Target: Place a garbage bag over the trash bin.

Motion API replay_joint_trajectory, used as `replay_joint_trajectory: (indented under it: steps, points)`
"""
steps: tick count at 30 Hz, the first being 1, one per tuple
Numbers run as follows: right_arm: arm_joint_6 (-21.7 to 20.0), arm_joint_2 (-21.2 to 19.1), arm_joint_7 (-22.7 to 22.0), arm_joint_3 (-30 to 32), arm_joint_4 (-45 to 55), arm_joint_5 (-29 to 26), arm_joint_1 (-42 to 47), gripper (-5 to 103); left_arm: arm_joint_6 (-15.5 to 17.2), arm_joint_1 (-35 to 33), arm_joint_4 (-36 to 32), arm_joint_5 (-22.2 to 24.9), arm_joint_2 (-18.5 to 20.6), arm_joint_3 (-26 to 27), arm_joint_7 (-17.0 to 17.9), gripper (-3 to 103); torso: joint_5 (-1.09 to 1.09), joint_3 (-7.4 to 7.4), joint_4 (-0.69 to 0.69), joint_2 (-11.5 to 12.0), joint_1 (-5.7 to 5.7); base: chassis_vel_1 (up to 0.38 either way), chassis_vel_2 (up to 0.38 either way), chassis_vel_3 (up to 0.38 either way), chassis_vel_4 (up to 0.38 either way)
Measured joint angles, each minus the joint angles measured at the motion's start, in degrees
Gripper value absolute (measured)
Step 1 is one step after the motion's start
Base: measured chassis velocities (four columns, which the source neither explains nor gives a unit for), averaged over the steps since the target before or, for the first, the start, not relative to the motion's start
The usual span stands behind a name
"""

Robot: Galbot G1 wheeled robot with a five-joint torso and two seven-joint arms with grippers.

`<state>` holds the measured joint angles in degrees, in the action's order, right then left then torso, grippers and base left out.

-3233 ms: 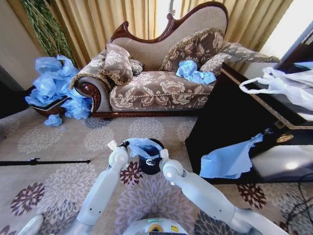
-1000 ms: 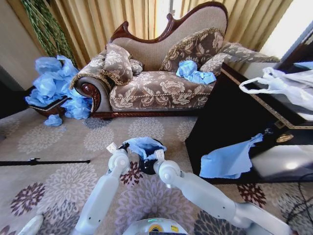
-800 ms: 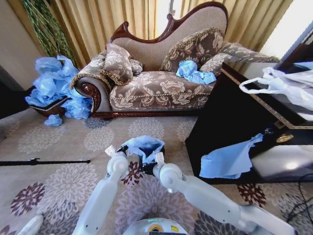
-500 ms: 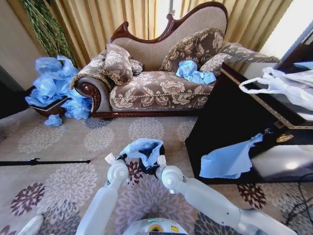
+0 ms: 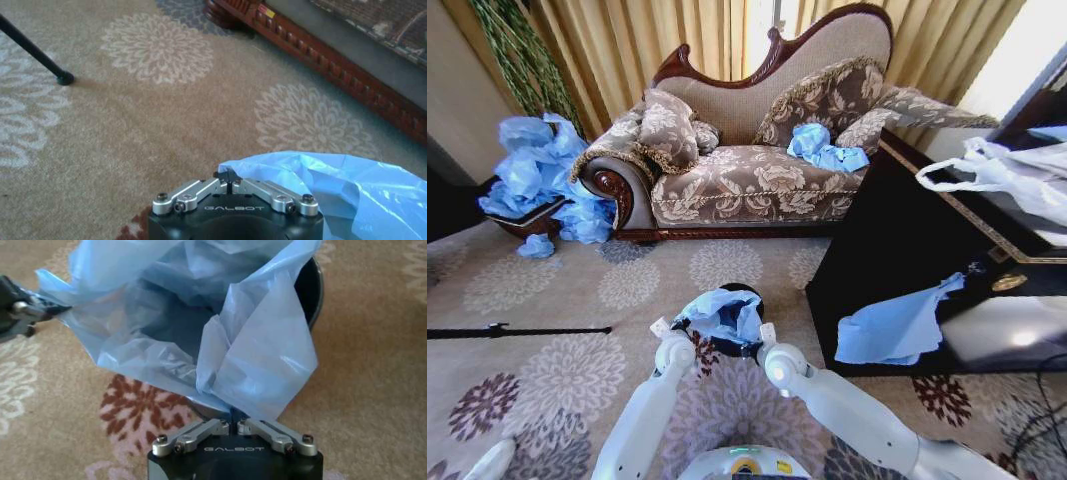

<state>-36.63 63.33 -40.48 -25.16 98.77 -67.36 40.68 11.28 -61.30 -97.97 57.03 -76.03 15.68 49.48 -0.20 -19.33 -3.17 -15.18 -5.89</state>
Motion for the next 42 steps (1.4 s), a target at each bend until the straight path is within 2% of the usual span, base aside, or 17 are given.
replay_joint_trajectory:
  steps: [13, 24, 27, 28, 29, 30, 31, 34, 35, 38, 39, 41, 42]
  points:
    - [1.5, 1.2, 4.6, 2.5, -5.9, 6.7, 0.9, 0, -1.4, 0.6, 3.2, -1.5, -1.1, 0.2, -1.5, 0, 0.00, 0.00, 0.00, 0.0, 0.00, 0.000, 0.000, 0.000, 0.000]
    - [2.2, 1.3, 5.2, 3.2, -6.9, 9.6, 1.4, 0, -1.6, 2.2, 4.5, -1.4, -1.9, 0.8, -1.2, 0, 0.00, 0.00, 0.00, 0.0, 0.00, 0.000, 0.000, 0.000, 0.000]
    - [2.1, 1.5, 3.4, 3.7, -5.3, 9.9, 2.1, -3, -1.0, 0.8, 2.4, -1.6, -1.5, 0.5, -1.5, 0, 0.00, 0.00, 0.00, 0.0, 0.00, 0.000, 0.000, 0.000, 0.000]
    - [2.0, 1.5, 2.7, 3.9, -4.2, 9.8, 2.6, 1, -0.3, -0.4, 0.8, -2.3, -1.2, 0.5, -1.7, -3, 0.00, 0.00, 0.00, 0.0, 0.00, 0.000, 0.000, 0.000, 0.000]
    - [1.9, 1.4, 2.3, 3.9, -3.4, 9.8, 2.9, 7, 0.1, -1.1, 0.0, -3.0, -1.0, 0.5, -1.9, 2, 0.00, 0.00, 0.01, 0.0, 0.00, 0.000, 0.000, 0.000, 0.000]
    - [2.0, 1.2, 1.8, 3.9, -2.5, 9.7, 3.4, 12, 0.5, -2.1, -1.1, -4.1, -0.8, 0.7, -2.2, 2, 0.00, 0.00, 0.01, 0.0, 0.00, 0.000, 0.000, 0.000, 0.000]
    - [2.0, 1.2, 1.8, 3.9, -2.5, 9.7, 3.4, 12, 0.5, -2.1, -1.1, -4.1, -0.8, 0.7, -2.2, 2, 0.00, 0.00, 0.01, 0.0, 0.00, 0.000, 0.000, 0.000, 0.000]
    - [2.1, 0.3, 0.7, 4.3, 0.3, 9.5, 5.0, 22, 1.0, -5.4, -4.0, -8.1, 0.3, 1.0, -3.5, 18, 0.01, 0.01, 0.00, 0.0, 0.00, 0.000, 0.000, 0.000, 0.000]
    - [2.1, 0.3, 0.7, 4.3, 0.3, 9.5, 5.0, 22, 1.0, -5.4, -4.0, -8.1, 0.3, 1.0, -3.5, 18, 0.01, 0.01, 0.00, 0.0, 0.00, 0.000, 0.000, 0.000, 0.000]
    - [2.3, -0.5, -0.2, 5.0, 2.5, 9.5, 6.7, 38, 0.7, -8.6, -5.5, -15.1, 1.2, 1.3, -7.1, 34, 0.00, 0.01, 0.00, 0.0, 0.00, 0.000, 0.000, 0.000, 0.000]
    - [2.3, -0.5, -0.2, 5.0, 2.5, 9.5, 6.7, 38, 0.7, -8.6, -5.5, -15.1, 1.2, 1.3, -7.1, 34, 0.00, 0.01, 0.00, 0.0, 0.00, 0.000, 0.000, 0.000, 0.000]
    - [2.4, -1.3, -0.4, 5.6, 4.3, 9.3, 8.0, 49, -0.5, -10.5, -5.7, -21.5, 1.4, 1.5, -11.2, 45, 0.00, 0.00, 0.01, 0.0, 0.00, 0.000, 0.000, 0.000, 0.000]
    - [2.5, -1.6, -0.5, 6.0, 5.1, 9.3, 8.6, 55, -1.1, -11.0, -5.7, -24.1, 1.4, 1.5, -12.9, 45, 0.00, 0.01, 0.00, 0.0, 0.00, 0.000, 0.000, 0.000, 0.000]
